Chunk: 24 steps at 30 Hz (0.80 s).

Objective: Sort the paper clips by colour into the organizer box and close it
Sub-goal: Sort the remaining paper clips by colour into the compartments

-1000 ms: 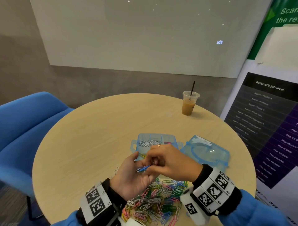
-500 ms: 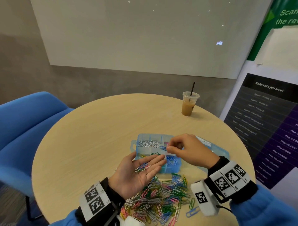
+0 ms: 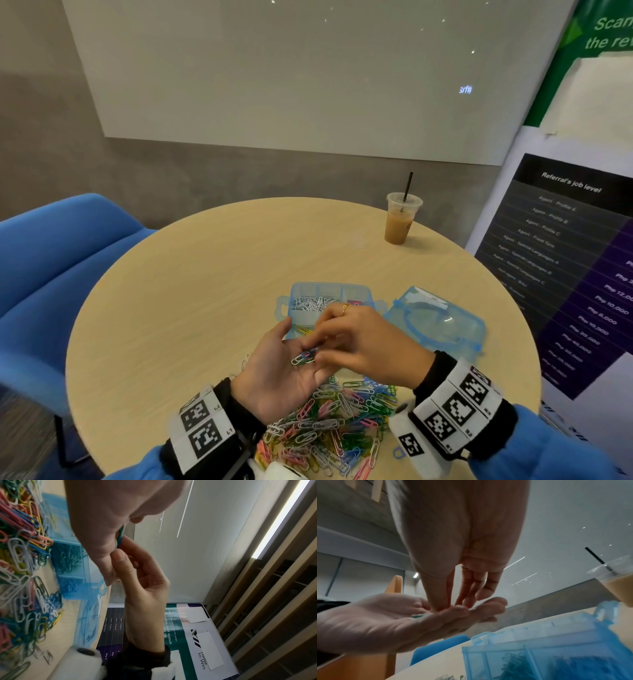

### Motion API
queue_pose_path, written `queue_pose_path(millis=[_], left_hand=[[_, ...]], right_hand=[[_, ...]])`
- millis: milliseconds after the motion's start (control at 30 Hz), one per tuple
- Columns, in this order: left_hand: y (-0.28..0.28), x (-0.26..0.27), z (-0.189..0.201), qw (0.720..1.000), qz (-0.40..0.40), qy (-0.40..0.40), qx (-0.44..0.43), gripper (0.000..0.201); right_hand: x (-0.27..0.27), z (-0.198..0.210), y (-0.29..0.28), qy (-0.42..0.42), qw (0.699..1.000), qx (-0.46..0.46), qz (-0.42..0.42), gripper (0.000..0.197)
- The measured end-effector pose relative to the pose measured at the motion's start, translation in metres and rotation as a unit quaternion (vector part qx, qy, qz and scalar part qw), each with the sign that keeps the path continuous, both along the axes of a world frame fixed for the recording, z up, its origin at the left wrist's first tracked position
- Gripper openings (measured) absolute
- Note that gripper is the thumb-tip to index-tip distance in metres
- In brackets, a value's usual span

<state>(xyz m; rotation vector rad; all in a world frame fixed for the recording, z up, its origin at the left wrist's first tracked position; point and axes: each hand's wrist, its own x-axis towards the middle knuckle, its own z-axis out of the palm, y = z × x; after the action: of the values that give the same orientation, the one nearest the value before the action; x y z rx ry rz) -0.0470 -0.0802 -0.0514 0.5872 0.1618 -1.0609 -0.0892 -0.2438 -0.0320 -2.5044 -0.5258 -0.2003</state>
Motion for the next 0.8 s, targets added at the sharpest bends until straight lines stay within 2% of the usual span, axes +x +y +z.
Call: queue_pose_path(millis=[233,433,600,667,800], left_hand=[[-0.002,0.0,-0.001,1.0,0.001,0.017,-0.004,0.059],[-0.002,0.0,-0.002,1.0,-0.009,0.011,-0.007,0.074],[-0.002,0.001,-0.005,1.0,-0.012,0.006,0.01,0.071],[-0.002,0.001,-0.004,1.0,-0.008,-0.007,0.025,0.069],[-0.001,0.001,0.0,0.999,-0.014,-0.023,0.026,0.071]], right_hand=[[0.004,0.003,0.005,0.061,0.996,-0.059,0.004,0.012],[0.003,0.005,-0.001,0.024,0.999,-0.028,-0.017,0.01],[-0.002,0.006,-0.005,0.015,1.0,-0.02,-0.015,0.007],[-0.003,0.01,-0.013,-0.003,0.999,0.004,-0.054,0.003],[-0.001,0.009,-0.039,-0.062,0.979,0.011,-0.196,0.003]])
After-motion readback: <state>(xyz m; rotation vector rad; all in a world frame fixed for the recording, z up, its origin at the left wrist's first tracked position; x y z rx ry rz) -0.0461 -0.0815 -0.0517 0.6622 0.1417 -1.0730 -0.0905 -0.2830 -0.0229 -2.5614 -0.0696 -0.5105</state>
